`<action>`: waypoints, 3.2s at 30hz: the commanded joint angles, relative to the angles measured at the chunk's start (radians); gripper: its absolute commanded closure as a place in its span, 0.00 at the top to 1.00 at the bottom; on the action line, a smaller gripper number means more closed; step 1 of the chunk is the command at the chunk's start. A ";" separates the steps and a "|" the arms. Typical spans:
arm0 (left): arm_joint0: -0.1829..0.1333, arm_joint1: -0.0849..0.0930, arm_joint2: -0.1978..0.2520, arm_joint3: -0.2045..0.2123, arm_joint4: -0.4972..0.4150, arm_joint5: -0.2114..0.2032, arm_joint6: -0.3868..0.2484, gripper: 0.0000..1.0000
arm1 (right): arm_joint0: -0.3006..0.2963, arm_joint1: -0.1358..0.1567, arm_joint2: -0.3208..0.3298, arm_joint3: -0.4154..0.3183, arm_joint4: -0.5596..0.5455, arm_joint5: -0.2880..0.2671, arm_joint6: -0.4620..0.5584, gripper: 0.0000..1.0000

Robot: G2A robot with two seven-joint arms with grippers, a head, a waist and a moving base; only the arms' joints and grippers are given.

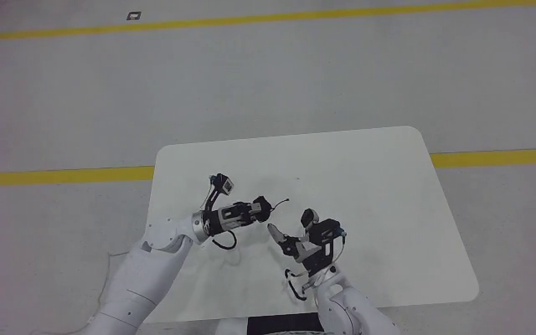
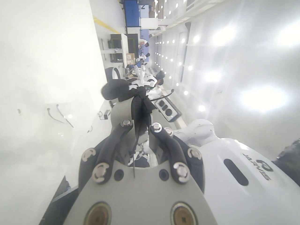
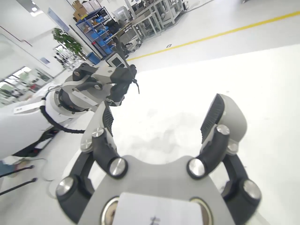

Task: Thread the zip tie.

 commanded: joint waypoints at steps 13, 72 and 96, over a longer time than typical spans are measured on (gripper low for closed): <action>0.001 0.015 -0.017 0.056 -0.091 -0.009 -0.172 0.00 | -0.017 0.010 0.047 -0.013 0.362 -0.148 0.180 1.00; -0.055 0.035 0.088 0.201 -0.305 0.010 -0.278 0.00 | 0.125 0.023 0.050 0.119 1.676 -0.189 0.795 1.00; -0.056 0.032 0.087 0.193 -0.370 0.008 -0.317 0.00 | 0.126 0.023 0.046 0.127 1.694 -0.207 0.798 1.00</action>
